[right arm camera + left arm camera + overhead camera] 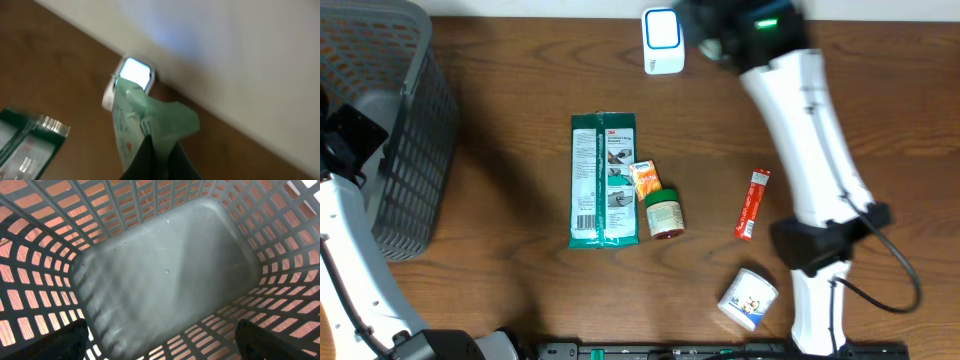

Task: Scan the item barcode
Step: 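Lower the wipes pack to the table's right edge and release it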

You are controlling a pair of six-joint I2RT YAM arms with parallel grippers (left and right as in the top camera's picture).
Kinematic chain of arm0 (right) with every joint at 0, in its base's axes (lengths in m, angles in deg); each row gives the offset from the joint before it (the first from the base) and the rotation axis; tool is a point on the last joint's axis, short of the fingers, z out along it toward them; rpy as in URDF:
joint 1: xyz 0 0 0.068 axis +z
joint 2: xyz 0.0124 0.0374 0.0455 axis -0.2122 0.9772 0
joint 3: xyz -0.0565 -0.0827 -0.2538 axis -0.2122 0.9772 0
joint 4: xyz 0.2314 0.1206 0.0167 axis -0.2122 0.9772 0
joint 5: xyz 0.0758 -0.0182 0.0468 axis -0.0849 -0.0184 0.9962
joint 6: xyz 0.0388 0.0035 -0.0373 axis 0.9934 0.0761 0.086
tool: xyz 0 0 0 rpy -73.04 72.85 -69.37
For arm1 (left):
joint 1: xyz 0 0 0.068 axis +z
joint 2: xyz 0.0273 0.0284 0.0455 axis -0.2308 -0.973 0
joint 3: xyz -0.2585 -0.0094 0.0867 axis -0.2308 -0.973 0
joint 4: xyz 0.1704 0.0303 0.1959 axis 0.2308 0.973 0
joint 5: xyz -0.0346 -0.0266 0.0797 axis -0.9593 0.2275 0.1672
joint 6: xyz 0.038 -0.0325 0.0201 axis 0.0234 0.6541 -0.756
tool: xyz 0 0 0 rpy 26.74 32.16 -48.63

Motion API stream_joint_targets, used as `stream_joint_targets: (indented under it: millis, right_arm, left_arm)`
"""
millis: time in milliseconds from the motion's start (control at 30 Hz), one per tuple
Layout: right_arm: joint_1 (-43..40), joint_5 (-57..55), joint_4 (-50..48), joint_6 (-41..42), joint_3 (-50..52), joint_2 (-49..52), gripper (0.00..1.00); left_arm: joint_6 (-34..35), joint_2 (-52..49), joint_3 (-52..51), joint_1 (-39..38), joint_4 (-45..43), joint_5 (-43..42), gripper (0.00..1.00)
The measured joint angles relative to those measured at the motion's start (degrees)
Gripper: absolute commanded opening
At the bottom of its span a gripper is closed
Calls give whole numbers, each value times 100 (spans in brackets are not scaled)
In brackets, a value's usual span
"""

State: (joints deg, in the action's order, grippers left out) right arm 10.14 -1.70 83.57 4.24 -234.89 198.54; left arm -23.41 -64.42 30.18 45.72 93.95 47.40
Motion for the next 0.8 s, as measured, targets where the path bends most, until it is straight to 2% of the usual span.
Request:
stream_joint_targets:
  millis: [233, 400, 567, 800]
  right_arm:
    - [-1582, 1296, 2024, 201, 11, -155, 1]
    - [-2618, 1593, 2756, 212, 236, -66, 1]
    - [-3480, 1637, 2518, 212, 1191, 7, 1]
    - [-4240, 1510, 1139, 90, 3427, 168, 1]
  left_arm:
    - [-2, 0, 0, 0, -2, 0, 93]
    - [0, 0, 0, 0, 0, 0, 93]
    - [0, 0, 0, 0, -2, 0, 93]
    - [0, 0, 0, 0, -2, 2, 93]
